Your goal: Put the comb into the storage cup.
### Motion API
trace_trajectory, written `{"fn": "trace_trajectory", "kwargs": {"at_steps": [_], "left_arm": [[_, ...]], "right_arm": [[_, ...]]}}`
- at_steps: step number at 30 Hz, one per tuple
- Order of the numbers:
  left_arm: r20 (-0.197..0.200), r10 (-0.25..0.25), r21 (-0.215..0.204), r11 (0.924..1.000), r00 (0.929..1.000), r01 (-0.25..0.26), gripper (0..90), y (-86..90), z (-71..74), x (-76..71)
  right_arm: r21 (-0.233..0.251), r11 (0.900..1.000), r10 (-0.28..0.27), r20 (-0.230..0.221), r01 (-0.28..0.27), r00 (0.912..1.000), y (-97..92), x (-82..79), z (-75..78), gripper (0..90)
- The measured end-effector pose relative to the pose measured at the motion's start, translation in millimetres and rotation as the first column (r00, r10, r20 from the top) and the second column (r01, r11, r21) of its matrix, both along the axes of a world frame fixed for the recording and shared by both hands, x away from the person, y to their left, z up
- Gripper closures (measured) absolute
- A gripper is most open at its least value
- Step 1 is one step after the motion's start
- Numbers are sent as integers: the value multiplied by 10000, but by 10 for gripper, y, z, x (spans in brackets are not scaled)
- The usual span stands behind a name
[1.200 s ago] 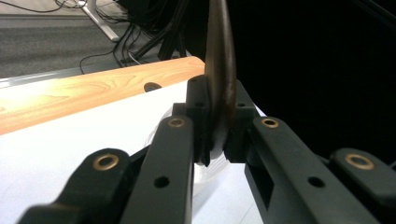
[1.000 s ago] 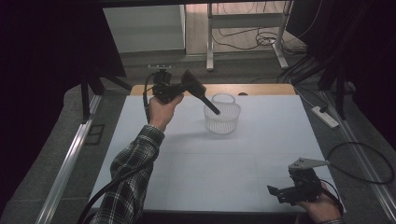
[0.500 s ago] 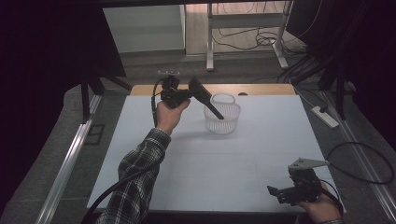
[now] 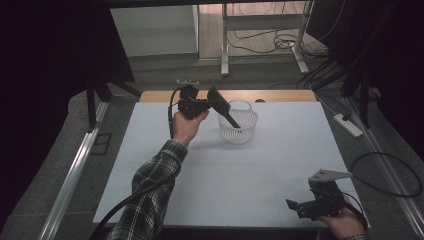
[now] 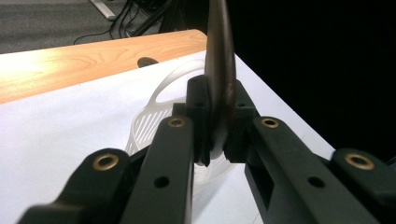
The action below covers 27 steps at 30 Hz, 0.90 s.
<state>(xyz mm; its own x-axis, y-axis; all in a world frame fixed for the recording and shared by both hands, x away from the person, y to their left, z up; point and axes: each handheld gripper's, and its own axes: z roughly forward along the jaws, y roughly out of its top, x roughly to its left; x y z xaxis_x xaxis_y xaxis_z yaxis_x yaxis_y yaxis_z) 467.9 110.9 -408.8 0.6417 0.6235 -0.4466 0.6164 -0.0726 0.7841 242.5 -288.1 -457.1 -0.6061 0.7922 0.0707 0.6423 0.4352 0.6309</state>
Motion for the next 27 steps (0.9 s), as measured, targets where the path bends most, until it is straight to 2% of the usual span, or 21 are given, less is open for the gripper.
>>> {"fn": "trace_trajectory", "kwargs": {"at_steps": [27], "left_arm": [[-130,-24,82,10000,9999,25,830,-176,-173,39]], "right_arm": [[-105,9999,79,-115,-80,9999,8,4,-8,0]]}}
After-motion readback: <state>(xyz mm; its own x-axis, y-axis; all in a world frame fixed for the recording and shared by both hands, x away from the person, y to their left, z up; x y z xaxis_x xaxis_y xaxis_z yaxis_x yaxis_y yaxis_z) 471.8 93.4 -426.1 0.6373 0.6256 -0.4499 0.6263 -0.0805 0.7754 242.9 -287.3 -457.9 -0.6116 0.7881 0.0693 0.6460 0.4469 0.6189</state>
